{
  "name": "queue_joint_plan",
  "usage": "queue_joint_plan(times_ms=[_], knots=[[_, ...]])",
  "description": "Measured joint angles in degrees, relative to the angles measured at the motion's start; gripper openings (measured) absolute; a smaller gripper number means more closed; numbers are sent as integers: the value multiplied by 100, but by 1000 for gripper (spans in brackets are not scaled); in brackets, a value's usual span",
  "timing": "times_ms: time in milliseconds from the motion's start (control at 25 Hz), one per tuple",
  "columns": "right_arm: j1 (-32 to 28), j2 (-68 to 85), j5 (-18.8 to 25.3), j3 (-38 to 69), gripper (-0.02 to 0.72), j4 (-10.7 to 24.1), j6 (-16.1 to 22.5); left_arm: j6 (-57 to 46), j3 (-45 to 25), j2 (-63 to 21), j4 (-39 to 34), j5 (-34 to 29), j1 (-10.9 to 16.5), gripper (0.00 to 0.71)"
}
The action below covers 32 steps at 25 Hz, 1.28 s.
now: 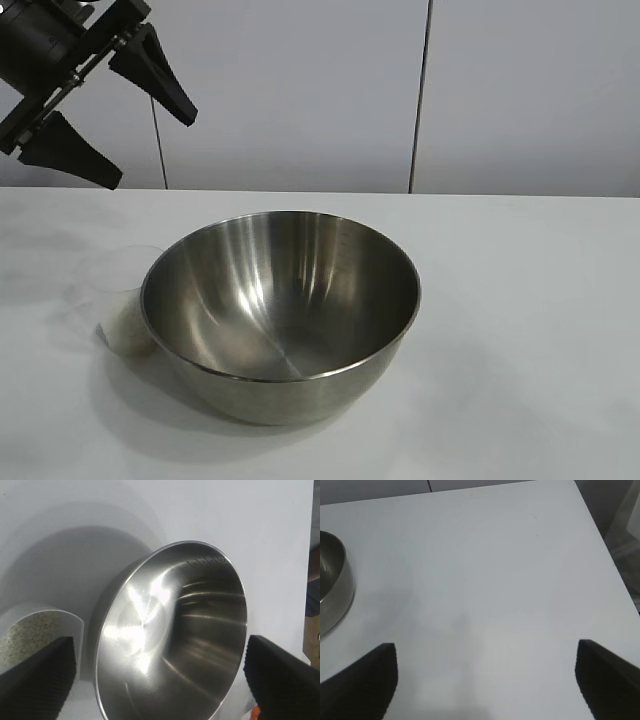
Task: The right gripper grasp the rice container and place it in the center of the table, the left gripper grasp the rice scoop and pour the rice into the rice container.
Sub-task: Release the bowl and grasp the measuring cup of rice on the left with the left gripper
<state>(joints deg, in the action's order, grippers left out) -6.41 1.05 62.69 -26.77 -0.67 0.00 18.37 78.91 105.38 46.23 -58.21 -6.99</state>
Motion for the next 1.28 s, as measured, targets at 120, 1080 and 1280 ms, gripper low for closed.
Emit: queue_joint_plan(times_ms=[120, 1080, 1280], knots=[[0, 0, -18, 0, 661, 0, 0, 0, 0, 0, 0, 109, 0, 657], [0, 0, -33, 0, 660, 0, 0, 1050, -2159, -3538, -2435, 4678, -1125, 657], [0, 0, -33, 0, 660, -4, 0, 1050, -4577, -4207, -2615, 7274, -1237, 633]])
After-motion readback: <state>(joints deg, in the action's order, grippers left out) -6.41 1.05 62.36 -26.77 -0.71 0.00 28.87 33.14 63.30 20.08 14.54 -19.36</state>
